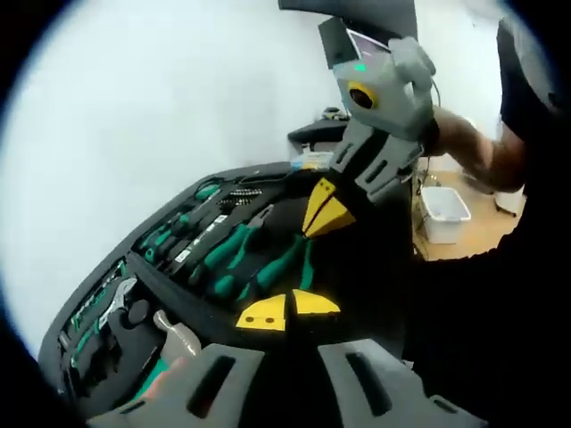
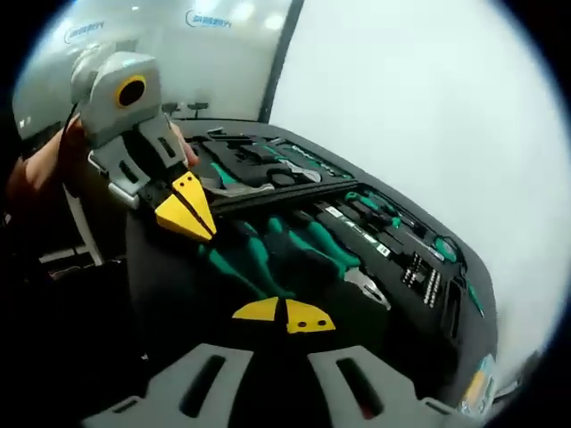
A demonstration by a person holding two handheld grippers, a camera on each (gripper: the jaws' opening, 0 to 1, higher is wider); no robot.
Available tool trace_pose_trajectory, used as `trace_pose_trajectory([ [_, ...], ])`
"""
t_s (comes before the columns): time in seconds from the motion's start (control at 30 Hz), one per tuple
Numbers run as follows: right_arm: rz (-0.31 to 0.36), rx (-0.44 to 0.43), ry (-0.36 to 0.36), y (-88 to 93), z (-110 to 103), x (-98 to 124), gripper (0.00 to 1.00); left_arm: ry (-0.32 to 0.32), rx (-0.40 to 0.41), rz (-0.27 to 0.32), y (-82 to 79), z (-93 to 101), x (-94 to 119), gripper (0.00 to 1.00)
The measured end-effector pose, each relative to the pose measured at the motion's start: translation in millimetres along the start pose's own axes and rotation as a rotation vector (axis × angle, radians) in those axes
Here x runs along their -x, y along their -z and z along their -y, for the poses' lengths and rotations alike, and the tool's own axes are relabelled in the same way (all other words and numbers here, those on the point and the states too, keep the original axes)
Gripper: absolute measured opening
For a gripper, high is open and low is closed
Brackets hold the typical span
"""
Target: Pick up the tools and put them into their designated positions in the toolbox.
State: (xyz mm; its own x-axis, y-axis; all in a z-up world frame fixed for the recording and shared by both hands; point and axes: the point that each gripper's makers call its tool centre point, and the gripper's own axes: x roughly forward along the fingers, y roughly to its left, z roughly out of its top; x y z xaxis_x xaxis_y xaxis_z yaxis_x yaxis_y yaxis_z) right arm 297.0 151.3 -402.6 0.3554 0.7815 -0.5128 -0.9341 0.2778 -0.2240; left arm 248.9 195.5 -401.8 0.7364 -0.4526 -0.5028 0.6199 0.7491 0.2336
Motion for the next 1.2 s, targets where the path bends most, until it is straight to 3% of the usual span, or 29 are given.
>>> trace_pose_trajectory([
  [0.03, -0.01, -0.09, 0.028, 0.4, 2, -1, 0.0, 0.002, -0.022, 0.008, -0.7, -2.2, -1, 0.0],
  [0.07, 0.03, -0.094, 0.042, -6.1, 4, -2, 0.0, -0.001, -0.02, 0.008, -1.0, -2.4, -1, 0.0],
  [0.1, 0.155, -0.072, -0.011, -23.6, -9, -2, 0.0, -0.006, -0.028, 0.007, -1.0, -1.4, -1, 0.0],
  [0.13, 0.163, -0.08, -0.049, -23.9, -20, -4, 0.0, -0.008, -0.031, 0.004, -1.2, -1.5, -1, 0.0],
  [0.17, 0.114, -0.094, -0.069, -16.2, -28, -7, 0.0, -0.01, -0.033, 0.004, -1.1, -2.2, -2, 0.0],
  [0.2, 0.153, -0.033, -0.042, -24.1, -29, -11, 0.0, -0.012, -0.028, 0.009, -0.7, -2.2, -1, 0.0],
  [0.23, 0.147, -0.014, -0.016, -25.0, -27, -10, 0.0, -0.011, -0.018, 0.016, -0.1, -3.0, -1, 0.0],
  [0.27, 0.116, -0.073, -0.03, -24.7, -27, -9, 0.0, -0.007, -0.016, 0.023, 0.5, -3.4, -1, 0.0],
  [0.4, 0.064, -0.033, -0.04, -16.0, -23, -14, 0.0, -0.002, -0.042, 0.009, -1.3, -1.7, -3, 0.0],
  [0.47, 0.058, -0.006, -0.053, -15.6, -23, -15, 0.0, 0.015, -0.029, 0.0, -0.3, -2.6, -4, 0.0],
  [0.57, 0.058, -0.056, -0.081, -14.7, -23, -18, 0.0, 0.062, 0.052, -0.011, 2.6, -1.1, -6, 0.0],
  [0.6, 0.073, -0.022, -0.081, -15.5, -24, -19, 0.0, 0.063, 0.041, -0.005, 2.5, -3.7, -7, 0.0],
  [0.7, 0.071, -0.047, -0.09, -13.2, -20, -20, 0.0, 0.046, 0.062, 0.006, 0.1, -3.5, -9, 0.0],
  [0.77, 0.088, -0.04, -0.104, -14.5, -20, -19, 0.0, 0.012, -0.01, 0.06, -5.7, -5.5, -9, 0.0],
  [0.8, 0.082, -0.059, -0.117, -13.5, -19, -16, 0.0, -0.014, -0.086, 0.099, -8.7, -5.4, -6, 0.0],
  [0.83, 0.048, -0.099, -0.12, -8.4, -14, -9, 0.0, -0.033, -0.094, 0.113, -11.0, -2.0, -1, 0.0],
  [0.87, 0.066, -0.094, -0.091, -12.4, -4, -2, 0.0, -0.052, -0.083, 0.101, -8.0, -5.0, 6, 0.04],
  [0.9, 0.145, -0.109, -0.021, -21.7, 16, 12, 0.02, -0.081, -0.029, 0.136, -9.2, -12.0, 11, 0.06],
  [0.93, 0.169, -0.108, 0.004, -25.6, 27, 21, 0.03, -0.076, -0.032, 0.186, -15.9, -17.1, 14, 0.08],
  [0.97, 0.157, -0.139, 0.027, -24.4, 36, 29, 0.04, -0.11, 0.006, 0.18, -17.8, -30.4, 19, 0.08],
  [1.03, 0.156, -0.215, 0.078, -28.4, 57, 47, 0.06, -0.09, 0.031, 0.162, -15.2, -33.4, 23, 0.05],
  [1.1, 0.195, -0.226, 0.106, -40.1, 68, 58, 0.06, -0.068, 0.035, 0.192, -21.6, -27.3, 22, 0.05],
  [1.13, 0.23, -0.231, 0.112, -47.7, 68, 60, 0.06, -0.084, 0.022, 0.198, -23.6, -24.9, 19, 0.05],
  [1.17, 0.253, -0.253, 0.113, -51.2, 69, 59, 0.06, -0.168, 0.011, 0.21, -25.8, -37.7, 13, 0.05],
  [1.2, 0.266, -0.284, 0.105, -52.3, 68, 55, 0.07, -0.192, 0.021, 0.194, -23.3, -41.3, 8, 0.03],
])
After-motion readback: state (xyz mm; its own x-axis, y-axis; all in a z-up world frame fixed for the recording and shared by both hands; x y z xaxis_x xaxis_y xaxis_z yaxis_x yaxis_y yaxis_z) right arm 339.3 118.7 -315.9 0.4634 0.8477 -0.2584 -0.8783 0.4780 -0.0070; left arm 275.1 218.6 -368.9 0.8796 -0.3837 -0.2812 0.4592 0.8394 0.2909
